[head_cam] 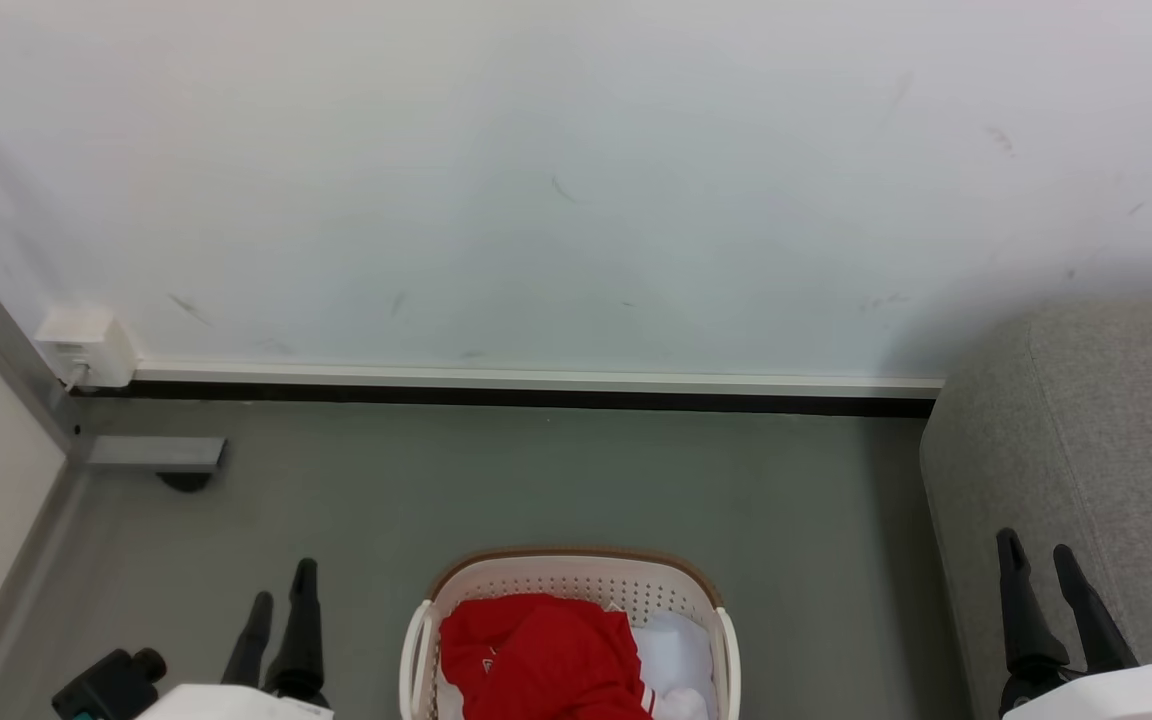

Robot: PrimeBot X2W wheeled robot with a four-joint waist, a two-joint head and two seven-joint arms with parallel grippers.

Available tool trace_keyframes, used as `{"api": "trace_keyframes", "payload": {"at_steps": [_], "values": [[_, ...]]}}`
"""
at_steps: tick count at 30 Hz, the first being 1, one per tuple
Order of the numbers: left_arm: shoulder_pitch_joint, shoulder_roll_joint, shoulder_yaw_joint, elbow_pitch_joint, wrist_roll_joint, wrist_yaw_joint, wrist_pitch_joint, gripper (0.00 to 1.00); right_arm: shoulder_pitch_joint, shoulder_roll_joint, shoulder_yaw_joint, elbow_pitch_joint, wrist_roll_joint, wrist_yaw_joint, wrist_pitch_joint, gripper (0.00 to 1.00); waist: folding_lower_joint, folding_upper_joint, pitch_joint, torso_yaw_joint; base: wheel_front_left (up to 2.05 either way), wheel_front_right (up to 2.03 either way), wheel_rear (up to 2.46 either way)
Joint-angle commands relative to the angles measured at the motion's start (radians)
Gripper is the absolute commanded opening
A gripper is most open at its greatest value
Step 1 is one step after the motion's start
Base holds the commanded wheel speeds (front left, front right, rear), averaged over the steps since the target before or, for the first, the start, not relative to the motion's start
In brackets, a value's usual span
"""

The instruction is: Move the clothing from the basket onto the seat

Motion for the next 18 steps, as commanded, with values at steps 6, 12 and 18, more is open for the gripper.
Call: {"api": "trace_keyframes", "payload": {"at_steps": [6, 12, 18], "values": [[-0.009, 0.021, -0.008, -0.006, 0.128, 0.008, -0.026, 1.00, -0.019, -0.016, 0.003, 0.000, -0.103, -0.001, -0.025, 1.00, -0.0002, 0.0000, 0.000, 0.003, 0.00, 0.00, 0.00], [0.001, 0.028, -0.014, -0.008, 0.209, 0.019, -0.041, 1.00, -0.013, -0.020, 0.004, 0.007, -0.179, -0.001, -0.042, 1.00, -0.0002, 0.0000, -0.002, 0.004, 0.00, 0.00, 0.00], [0.006, 0.034, -0.024, -0.010, 0.280, 0.022, -0.058, 1.00, -0.008, -0.021, 0.003, 0.012, -0.249, -0.001, -0.059, 1.00, -0.0002, 0.0000, -0.004, 0.007, 0.00, 0.00, 0.00]]}}
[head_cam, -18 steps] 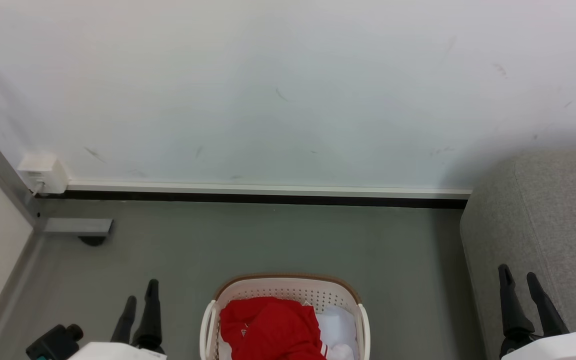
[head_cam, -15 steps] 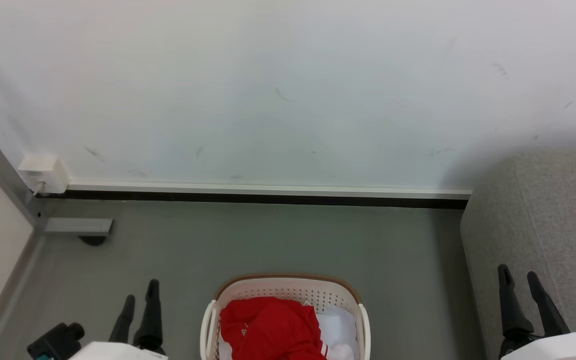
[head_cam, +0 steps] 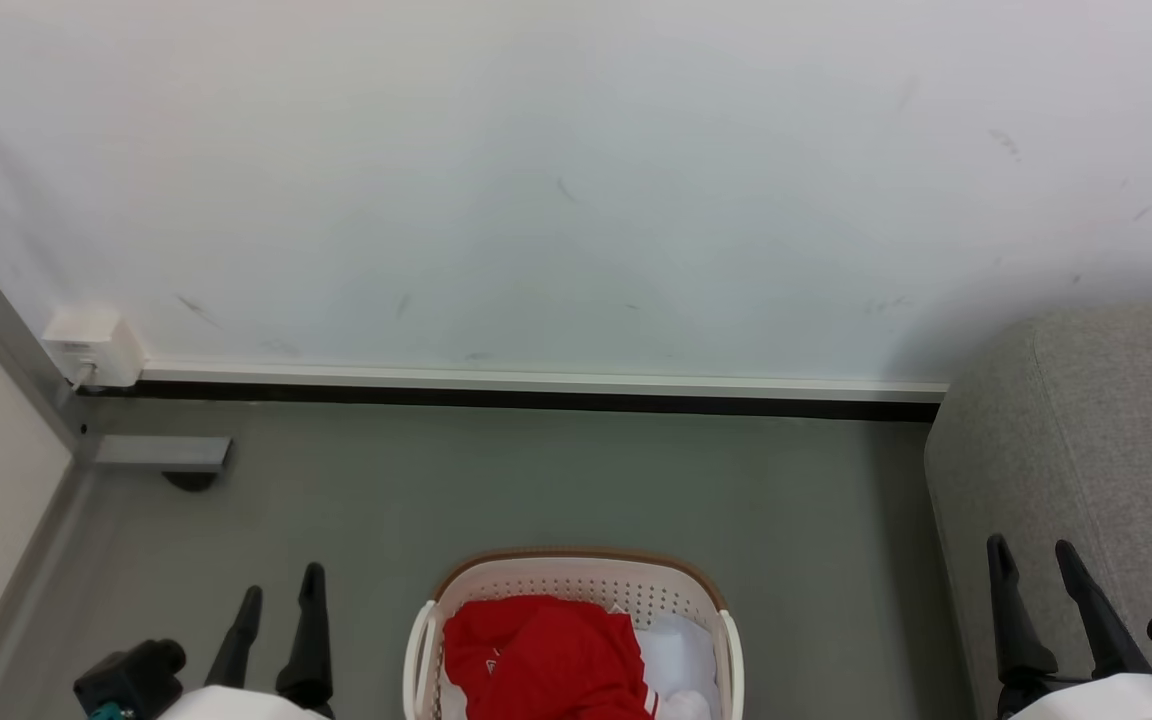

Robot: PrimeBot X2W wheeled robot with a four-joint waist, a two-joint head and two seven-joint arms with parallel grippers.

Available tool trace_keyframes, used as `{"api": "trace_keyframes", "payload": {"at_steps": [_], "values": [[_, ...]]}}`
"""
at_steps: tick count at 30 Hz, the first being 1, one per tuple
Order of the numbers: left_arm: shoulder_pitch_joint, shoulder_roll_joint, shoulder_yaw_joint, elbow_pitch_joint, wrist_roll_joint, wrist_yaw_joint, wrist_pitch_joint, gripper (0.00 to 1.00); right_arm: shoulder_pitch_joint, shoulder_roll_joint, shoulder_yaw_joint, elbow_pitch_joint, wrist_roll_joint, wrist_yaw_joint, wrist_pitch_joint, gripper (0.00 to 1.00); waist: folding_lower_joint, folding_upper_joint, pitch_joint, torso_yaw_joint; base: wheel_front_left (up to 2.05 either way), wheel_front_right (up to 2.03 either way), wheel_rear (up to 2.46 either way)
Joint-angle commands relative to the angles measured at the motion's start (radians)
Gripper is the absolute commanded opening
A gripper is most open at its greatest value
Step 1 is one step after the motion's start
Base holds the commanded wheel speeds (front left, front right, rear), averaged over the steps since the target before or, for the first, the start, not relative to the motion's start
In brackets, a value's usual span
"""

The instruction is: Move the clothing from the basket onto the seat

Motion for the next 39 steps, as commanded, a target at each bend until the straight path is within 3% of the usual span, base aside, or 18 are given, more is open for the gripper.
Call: {"api": "trace_keyframes", "payload": {"at_steps": [1, 39], "values": [[0.001, 0.011, -0.001, -0.010, 0.034, 0.001, -0.008, 1.00, -0.004, -0.014, 0.000, -0.005, -0.033, -0.001, -0.010, 1.00, -0.0001, -0.0001, -0.001, 0.001, 0.00, 0.00, 0.00], [0.028, 0.028, -0.010, -0.006, 0.381, 0.003, -0.097, 1.00, 0.039, 0.018, -0.056, 0.043, -0.319, -0.002, -0.096, 1.00, -0.0001, -0.0001, -0.010, 0.012, 0.00, 0.00, 0.00]]}}
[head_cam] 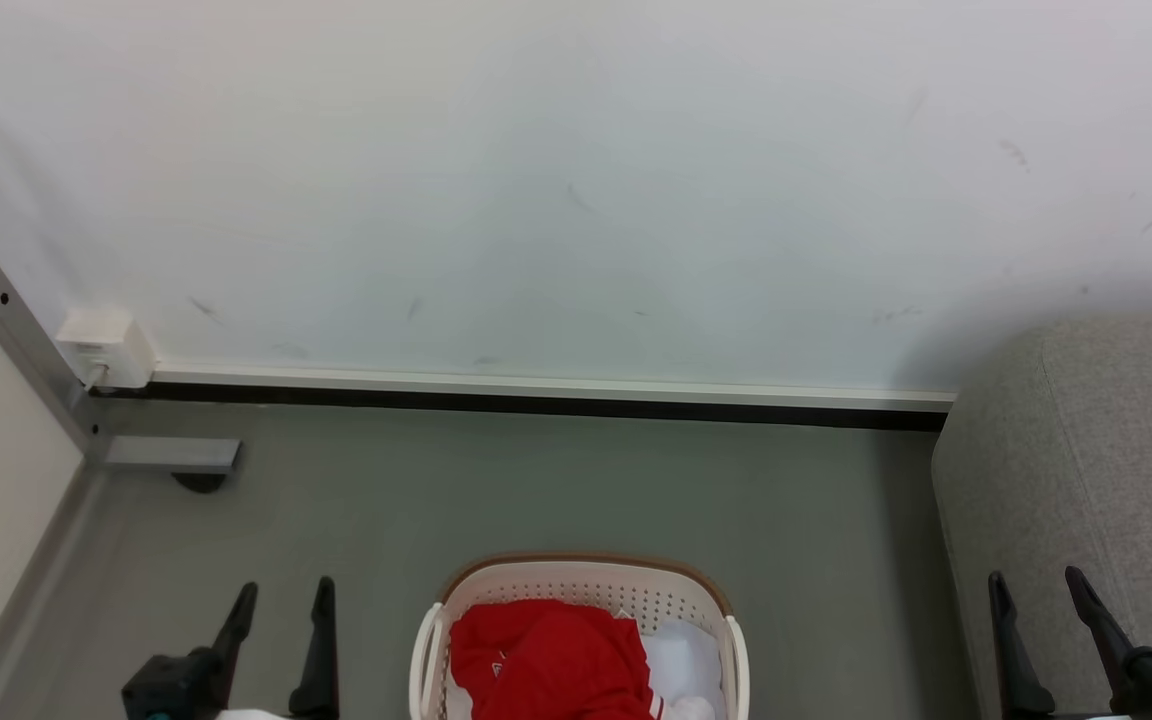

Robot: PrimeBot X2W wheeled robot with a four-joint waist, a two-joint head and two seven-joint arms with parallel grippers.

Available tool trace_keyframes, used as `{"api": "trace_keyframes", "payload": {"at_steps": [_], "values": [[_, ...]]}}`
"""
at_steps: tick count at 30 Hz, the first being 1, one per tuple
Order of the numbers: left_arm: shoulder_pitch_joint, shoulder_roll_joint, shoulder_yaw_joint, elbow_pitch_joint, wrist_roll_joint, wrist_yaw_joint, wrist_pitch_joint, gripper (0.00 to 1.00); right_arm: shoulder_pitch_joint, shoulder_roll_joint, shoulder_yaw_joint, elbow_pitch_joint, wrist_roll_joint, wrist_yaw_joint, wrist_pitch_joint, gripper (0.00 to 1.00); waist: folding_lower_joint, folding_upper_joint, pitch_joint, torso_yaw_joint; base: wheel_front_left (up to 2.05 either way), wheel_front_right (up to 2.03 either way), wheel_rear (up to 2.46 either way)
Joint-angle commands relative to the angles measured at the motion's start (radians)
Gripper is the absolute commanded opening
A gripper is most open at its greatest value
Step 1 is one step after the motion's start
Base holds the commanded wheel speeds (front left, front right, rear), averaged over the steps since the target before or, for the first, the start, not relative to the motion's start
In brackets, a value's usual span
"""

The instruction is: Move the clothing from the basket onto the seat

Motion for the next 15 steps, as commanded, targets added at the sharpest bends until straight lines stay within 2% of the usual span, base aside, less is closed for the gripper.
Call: {"api": "trace_keyframes", "payload": {"at_steps": [1, 15], "values": [[0.004, 0.007, 0.000, -0.001, 0.036, -0.002, -0.014, 1.00, 0.004, 0.000, 0.000, 0.001, -0.025, -0.002, -0.009, 1.00, 0.0000, 0.0000, 0.001, -0.001, 0.00, 0.00, 0.00], [0.008, 0.002, 0.007, 0.012, 0.123, -0.009, -0.036, 1.00, 0.016, 0.008, -0.013, 0.015, -0.098, -0.002, -0.033, 1.00, 0.0000, 0.0000, 0.009, -0.002, 0.00, 0.00, 0.00]]}}
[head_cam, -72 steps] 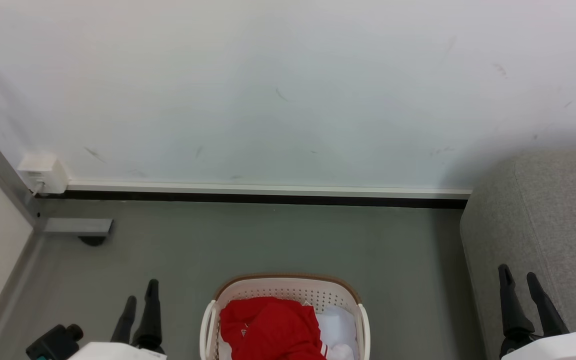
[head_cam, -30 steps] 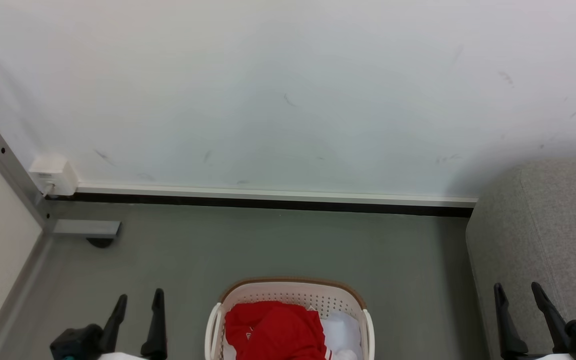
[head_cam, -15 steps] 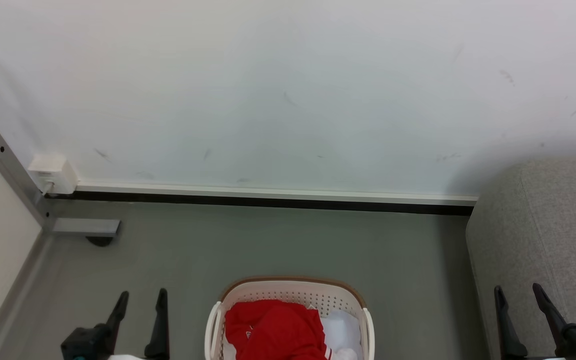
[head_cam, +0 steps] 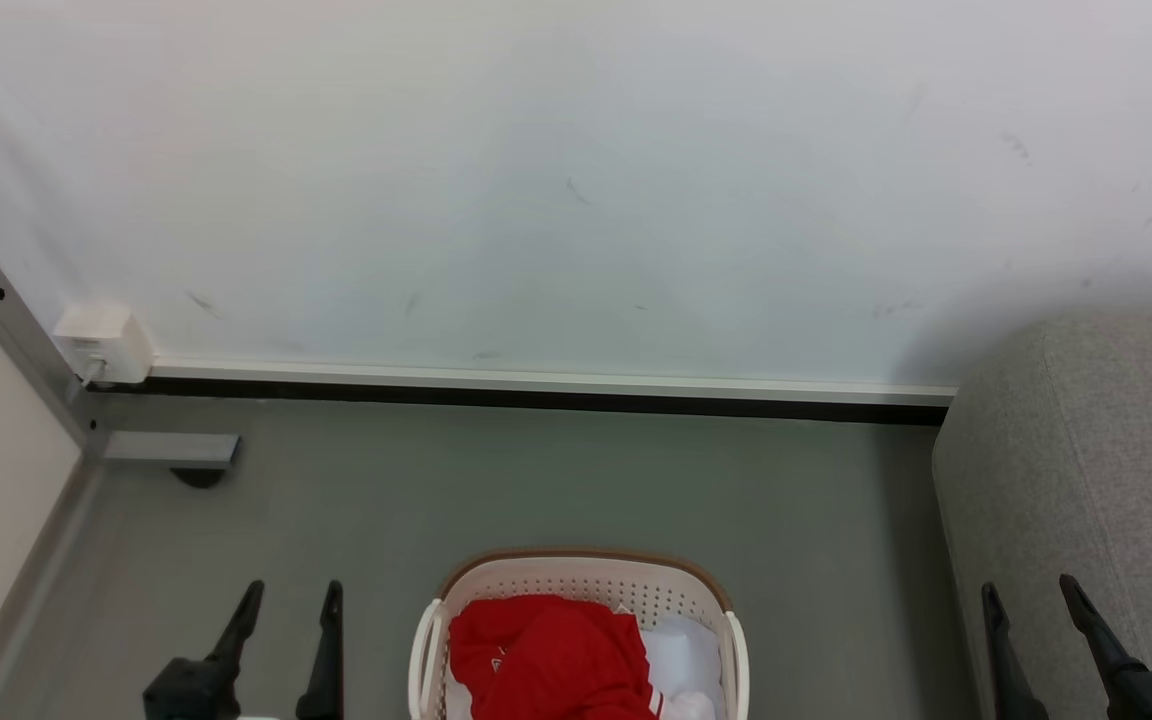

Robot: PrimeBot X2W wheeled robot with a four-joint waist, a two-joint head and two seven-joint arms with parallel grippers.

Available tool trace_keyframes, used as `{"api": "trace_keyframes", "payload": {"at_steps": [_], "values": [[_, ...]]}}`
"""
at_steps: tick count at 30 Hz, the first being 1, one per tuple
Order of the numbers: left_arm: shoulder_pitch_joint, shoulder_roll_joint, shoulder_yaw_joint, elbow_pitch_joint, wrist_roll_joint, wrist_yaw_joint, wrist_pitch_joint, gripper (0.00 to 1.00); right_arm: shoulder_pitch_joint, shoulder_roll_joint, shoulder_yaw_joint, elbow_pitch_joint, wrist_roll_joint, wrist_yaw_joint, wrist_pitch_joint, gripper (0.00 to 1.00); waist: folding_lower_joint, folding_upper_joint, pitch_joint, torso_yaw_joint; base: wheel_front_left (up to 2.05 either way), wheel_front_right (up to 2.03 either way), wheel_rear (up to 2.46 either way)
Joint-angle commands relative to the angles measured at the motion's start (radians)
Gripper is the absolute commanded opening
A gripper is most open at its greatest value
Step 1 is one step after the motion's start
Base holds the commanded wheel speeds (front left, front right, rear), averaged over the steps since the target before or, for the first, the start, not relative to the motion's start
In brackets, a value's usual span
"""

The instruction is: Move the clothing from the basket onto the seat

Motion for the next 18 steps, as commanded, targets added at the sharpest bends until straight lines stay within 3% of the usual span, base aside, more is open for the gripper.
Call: {"api": "trace_keyframes", "payload": {"at_steps": [1, 18], "values": [[0.006, 0.003, 0.004, 0.003, 0.020, 0.000, -0.005, 1.00, 0.007, -0.003, -0.002, 0.003, -0.022, -0.002, -0.005, 1.00, 0.0000, 0.0000, 0.001, -0.001, 0.00, 0.00, 0.00], [-0.023, -0.004, 0.020, 0.005, 0.044, -0.017, -0.008, 1.00, -0.029, 0.009, 0.003, -0.008, -0.013, -0.002, -0.010, 1.00, 0.0000, 0.0000, 0.049, -0.044, 0.00, 0.00, 0.00]]}}
